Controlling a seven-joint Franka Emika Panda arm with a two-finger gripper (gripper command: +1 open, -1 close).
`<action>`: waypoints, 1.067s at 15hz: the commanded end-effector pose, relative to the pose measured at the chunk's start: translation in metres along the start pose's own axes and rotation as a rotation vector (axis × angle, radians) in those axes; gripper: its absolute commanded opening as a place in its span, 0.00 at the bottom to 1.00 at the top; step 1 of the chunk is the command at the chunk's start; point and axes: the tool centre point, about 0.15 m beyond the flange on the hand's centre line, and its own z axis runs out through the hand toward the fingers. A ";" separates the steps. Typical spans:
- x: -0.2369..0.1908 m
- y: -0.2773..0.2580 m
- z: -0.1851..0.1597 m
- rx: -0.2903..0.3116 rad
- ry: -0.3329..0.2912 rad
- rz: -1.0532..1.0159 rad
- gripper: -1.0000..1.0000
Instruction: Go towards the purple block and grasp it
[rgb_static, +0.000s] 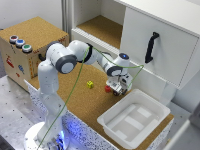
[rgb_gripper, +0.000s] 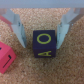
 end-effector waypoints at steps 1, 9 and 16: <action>-0.025 -0.001 -0.014 -0.084 0.048 0.050 0.00; -0.021 -0.009 -0.069 -0.004 0.125 0.026 0.00; -0.031 -0.065 -0.080 0.041 0.068 0.091 0.00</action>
